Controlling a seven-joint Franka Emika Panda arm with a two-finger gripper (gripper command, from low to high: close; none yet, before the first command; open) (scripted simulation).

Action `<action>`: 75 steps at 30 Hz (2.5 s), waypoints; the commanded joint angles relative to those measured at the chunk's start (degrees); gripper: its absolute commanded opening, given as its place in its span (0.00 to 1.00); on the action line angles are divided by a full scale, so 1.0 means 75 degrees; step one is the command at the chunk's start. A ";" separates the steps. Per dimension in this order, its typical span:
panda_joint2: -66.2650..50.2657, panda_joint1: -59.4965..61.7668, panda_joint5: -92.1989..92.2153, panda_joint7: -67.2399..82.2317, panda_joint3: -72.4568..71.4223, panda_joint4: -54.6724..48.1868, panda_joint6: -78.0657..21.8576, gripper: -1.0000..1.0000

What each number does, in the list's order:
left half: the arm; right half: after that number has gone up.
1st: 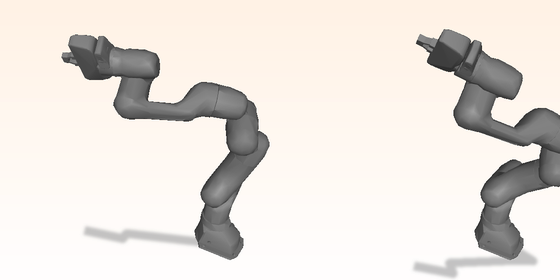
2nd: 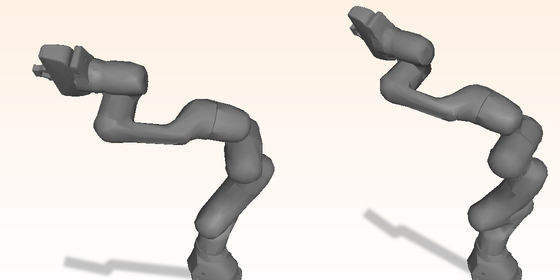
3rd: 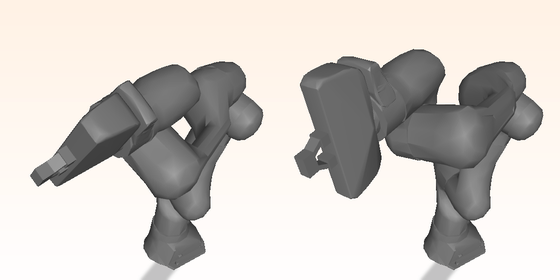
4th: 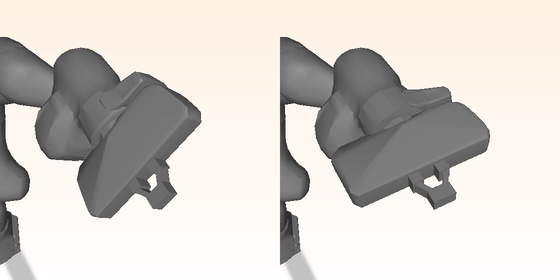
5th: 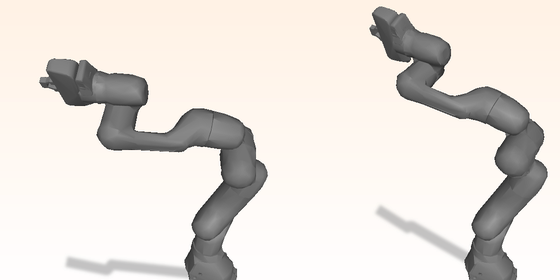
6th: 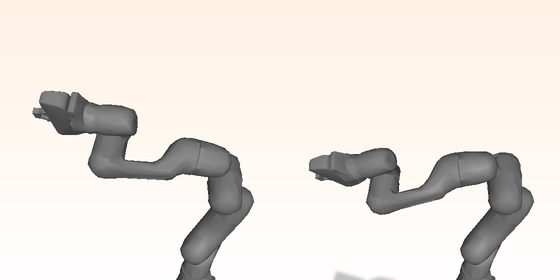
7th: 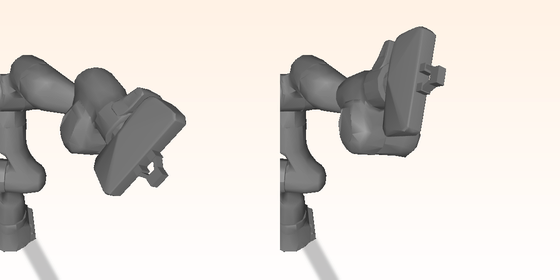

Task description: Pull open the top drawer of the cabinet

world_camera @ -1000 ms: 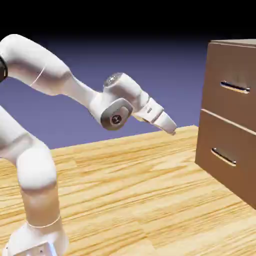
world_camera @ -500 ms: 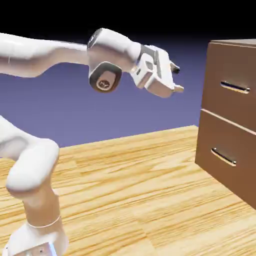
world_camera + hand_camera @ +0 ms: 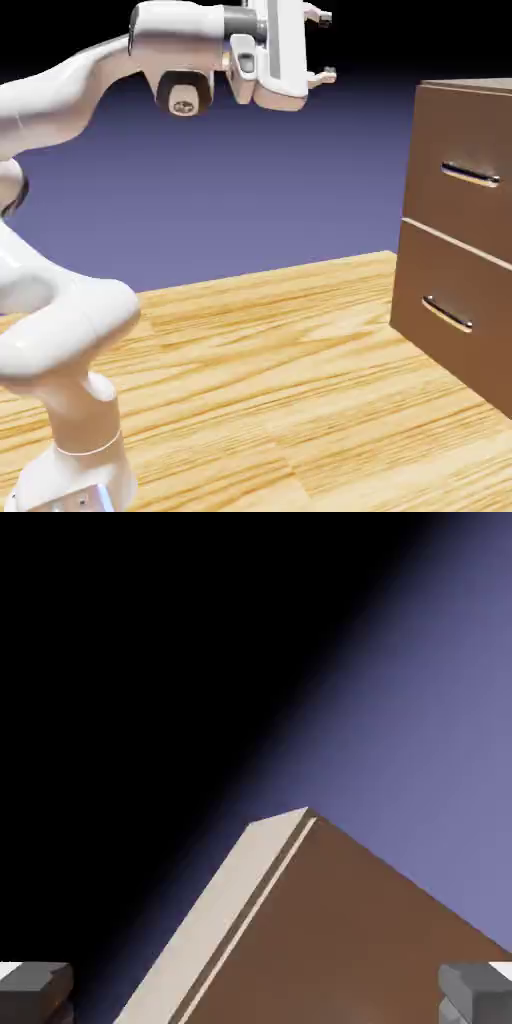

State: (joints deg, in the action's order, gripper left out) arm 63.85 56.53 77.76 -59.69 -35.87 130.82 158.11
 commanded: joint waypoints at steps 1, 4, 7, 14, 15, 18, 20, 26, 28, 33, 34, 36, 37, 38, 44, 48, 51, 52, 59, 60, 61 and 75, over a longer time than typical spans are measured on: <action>0.0133 0.0245 0.0333 -0.0074 -0.0153 -0.0129 -0.0068 0.50; 0.0533 0.0978 0.1329 -0.0295 -0.0613 -0.0516 -0.0272 0.50; 0.0933 0.1712 0.2326 -0.0515 -0.1073 -0.0903 -0.0475 0.50; 0.1866 0.3423 0.4652 -0.1031 -0.2146 -0.1806 -0.0951 0.50; 0.1999 0.3667 0.4984 -0.1104 -0.2299 -0.1935 -0.1019 0.50; 0.2399 0.4401 0.5981 -0.1325 -0.2759 -0.2321 -0.1222 0.50; 0.2665 0.4890 0.6645 -0.1472 -0.3065 -0.2579 -0.1358 0.50; 0.3465 0.6357 0.8639 -0.1914 -0.3985 -0.3353 -0.1766 0.50; 0.3731 0.6845 0.9303 -0.2061 -0.4291 -0.3611 -0.1901 0.50; 0.4157 0.7627 1.0366 -0.2297 -0.4782 -0.4024 -0.2119 0.50; 0.4131 0.7802 1.0354 -0.2348 -0.4784 -0.4300 -0.2019 0.50; 0.4077 0.8153 1.0331 -0.2451 -0.4789 -0.4854 -0.1820 0.50; 0.4051 0.8328 1.0319 -0.2502 -0.4791 -0.5131 -0.1721 0.50; 0.4024 0.8503 1.0308 -0.2554 -0.4794 -0.5408 -0.1621 0.50; 0.4039 0.8436 1.0332 -0.2522 -0.4793 -0.5290 -0.1667 0.00; 0.4150 0.7732 1.0375 -0.2323 -0.4780 -0.4183 -0.2059 0.00; 0.4230 0.7188 1.0369 -0.2193 -0.4765 -0.3352 -0.2343 0.00; 0.4257 0.7003 1.0361 -0.2153 -0.4758 -0.3076 -0.2434 0.00; 0.4447 0.5639 1.0204 -0.1918 -0.4678 -0.1138 -0.3015 0.00; 0.4476 0.5433 1.0165 -0.1892 -0.4660 -0.0861 -0.3088 0.00; 0.4506 0.5223 1.0122 -0.1867 -0.4641 -0.0584 -0.3158 0.00; 0.4936 0.2472 0.9184 -0.1752 -0.4220 0.2520 -0.3581 1.00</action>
State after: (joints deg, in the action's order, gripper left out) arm 100.86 75.07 146.63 -72.83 -67.52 149.72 131.26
